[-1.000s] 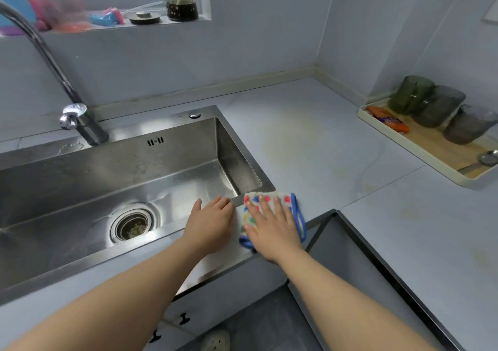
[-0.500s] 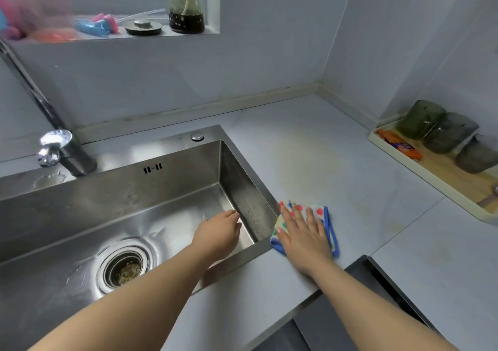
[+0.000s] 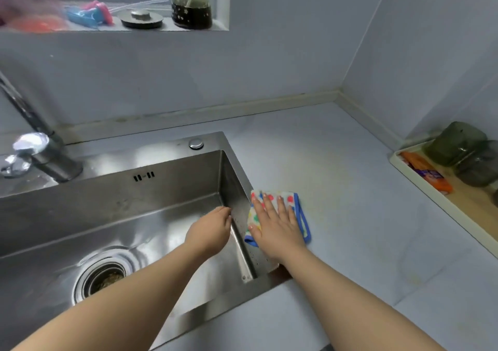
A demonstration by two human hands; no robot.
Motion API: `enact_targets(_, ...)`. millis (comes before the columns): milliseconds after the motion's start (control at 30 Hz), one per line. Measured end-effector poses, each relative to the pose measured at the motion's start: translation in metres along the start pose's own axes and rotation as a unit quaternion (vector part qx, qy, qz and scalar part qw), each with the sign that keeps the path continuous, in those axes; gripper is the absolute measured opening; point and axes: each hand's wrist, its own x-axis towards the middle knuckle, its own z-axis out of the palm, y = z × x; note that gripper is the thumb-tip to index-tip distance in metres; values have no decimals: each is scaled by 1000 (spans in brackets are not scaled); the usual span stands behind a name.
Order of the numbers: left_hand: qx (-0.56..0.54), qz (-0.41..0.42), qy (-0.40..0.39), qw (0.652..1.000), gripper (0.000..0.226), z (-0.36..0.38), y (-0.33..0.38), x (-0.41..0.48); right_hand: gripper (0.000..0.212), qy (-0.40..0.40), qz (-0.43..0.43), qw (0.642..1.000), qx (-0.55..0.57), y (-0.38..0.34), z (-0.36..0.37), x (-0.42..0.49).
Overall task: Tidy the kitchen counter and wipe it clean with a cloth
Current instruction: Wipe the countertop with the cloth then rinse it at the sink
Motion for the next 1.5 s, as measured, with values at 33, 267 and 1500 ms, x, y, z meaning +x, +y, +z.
enact_targets(33,-3,-9,5,1000,38,-3,0,4,64,0,-9,1000,0,0,-2,9)
enact_targets(267,-39,-55,57,996,36,-17,11,38,62,-6,-61,998,11,0,-23,77)
enact_targets(1500,94,-30,100,990,48,-25,101,185,57,-8,-40,998,45,108,-66,159)
